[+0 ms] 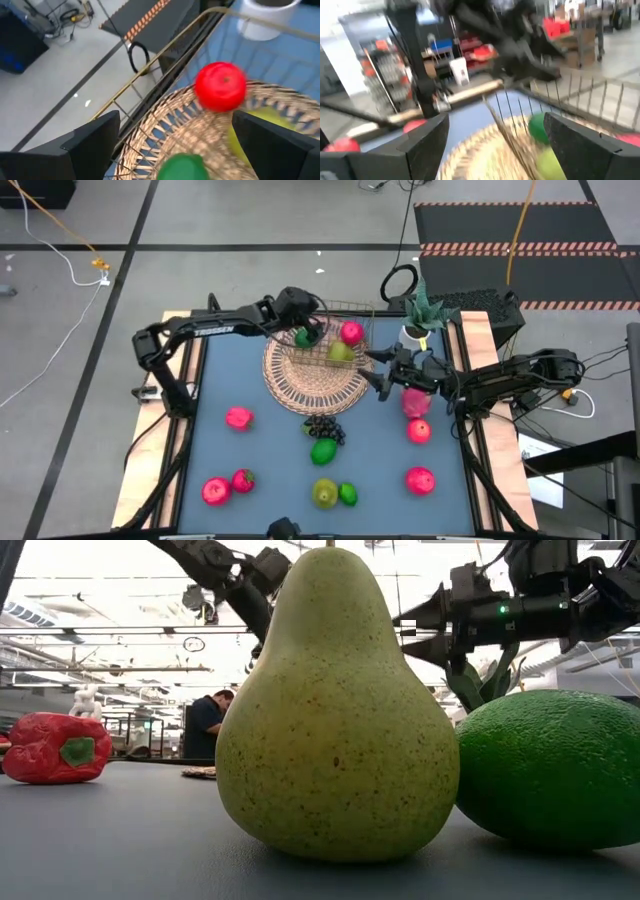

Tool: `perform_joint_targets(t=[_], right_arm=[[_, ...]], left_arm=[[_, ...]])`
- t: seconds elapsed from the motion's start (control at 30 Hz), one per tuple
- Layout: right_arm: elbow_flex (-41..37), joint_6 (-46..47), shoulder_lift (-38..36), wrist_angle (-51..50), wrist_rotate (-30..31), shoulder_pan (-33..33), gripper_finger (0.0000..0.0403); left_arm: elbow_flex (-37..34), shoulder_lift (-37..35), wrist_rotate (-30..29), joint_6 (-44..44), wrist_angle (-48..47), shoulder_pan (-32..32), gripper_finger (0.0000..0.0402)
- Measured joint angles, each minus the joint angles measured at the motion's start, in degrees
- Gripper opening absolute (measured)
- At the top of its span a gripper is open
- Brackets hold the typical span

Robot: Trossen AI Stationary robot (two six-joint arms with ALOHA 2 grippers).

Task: Build produce basket
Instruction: Put the dark purple grapes into the gold wire basket

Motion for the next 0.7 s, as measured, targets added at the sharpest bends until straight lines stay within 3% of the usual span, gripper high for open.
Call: perform_joint_targets(t=[0.13,0.37,0.53,0.7], right_arm=[[0.0,1.49,0.0,-7.01,0.02,0.0,0.0322],[0.0,1.37,0.02,-10.25,-0.01,0.04,0.0322],[0.0,2.42,0.0,-9.3,-0.01,0.15,0.0322],[0.13,3.37,-0.01,-6.52,-2.57,2.03,0.0322]], left_arm=[[0.02,-5.04,-0.98,-0.98,-7.43,-3.21,0.0383],[0.01,-11.4,-15.54,-7.71,-25.14,-10.87,0.0383],[-0.15,-12.54,-20.97,-15.88,-30.85,-15.14,0.0383],[-7.41,-11.82,-22.32,-22.65,-16.08,-17.01,0.0383]])
